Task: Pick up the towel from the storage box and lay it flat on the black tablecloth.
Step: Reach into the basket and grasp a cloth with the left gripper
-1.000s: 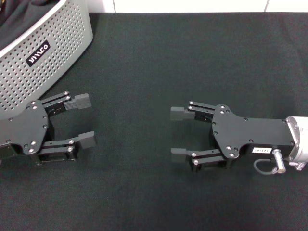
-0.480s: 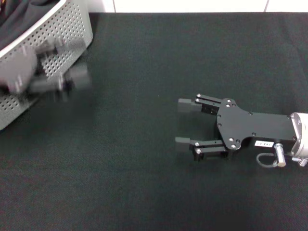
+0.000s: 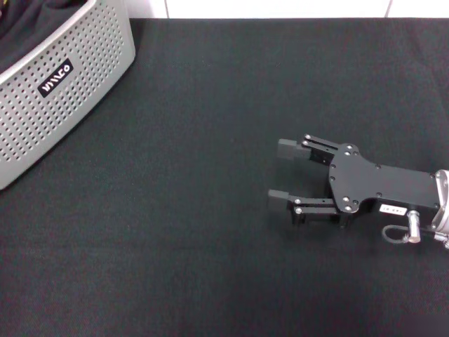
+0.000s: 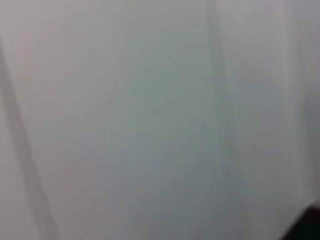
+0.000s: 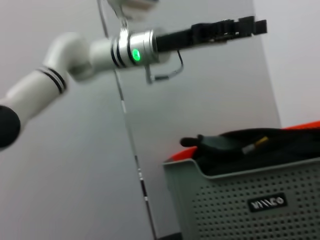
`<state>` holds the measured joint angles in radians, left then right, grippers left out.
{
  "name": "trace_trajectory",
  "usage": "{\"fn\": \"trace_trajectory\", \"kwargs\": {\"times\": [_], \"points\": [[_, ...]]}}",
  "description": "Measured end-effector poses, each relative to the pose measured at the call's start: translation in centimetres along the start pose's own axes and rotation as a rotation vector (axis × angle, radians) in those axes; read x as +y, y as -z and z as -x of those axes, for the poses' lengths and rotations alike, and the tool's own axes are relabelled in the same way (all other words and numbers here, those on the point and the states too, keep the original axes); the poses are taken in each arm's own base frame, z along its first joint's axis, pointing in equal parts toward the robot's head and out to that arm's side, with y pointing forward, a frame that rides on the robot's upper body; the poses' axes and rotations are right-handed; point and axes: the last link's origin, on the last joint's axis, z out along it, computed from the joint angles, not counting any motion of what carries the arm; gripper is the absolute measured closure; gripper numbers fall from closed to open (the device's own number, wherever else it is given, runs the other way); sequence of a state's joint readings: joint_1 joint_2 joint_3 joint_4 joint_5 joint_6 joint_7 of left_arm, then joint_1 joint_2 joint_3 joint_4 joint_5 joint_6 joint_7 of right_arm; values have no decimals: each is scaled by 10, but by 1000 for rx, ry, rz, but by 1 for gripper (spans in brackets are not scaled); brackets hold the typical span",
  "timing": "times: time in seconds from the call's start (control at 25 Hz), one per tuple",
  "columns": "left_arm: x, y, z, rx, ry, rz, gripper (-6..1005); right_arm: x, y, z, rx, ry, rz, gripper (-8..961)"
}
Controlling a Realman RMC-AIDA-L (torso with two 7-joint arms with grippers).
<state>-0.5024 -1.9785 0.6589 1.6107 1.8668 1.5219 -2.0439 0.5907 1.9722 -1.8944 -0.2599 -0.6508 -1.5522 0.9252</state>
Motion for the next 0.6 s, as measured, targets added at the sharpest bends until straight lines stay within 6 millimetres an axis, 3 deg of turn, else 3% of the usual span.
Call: {"fn": "trace_trajectory", "kwargs": {"times": [0.2,0.4,0.6], "points": [[-15,-12,-13,-242,-114,-219,269,-1,5,-7,14,-16,-34,71],[-22,-27,6,-527,-212,-384,273,-2,5,-10,23,-22,-52,71],[-20,-36,19,-645,-235,-402,276,-4,3,-10,35,-19,-58,72]]}}
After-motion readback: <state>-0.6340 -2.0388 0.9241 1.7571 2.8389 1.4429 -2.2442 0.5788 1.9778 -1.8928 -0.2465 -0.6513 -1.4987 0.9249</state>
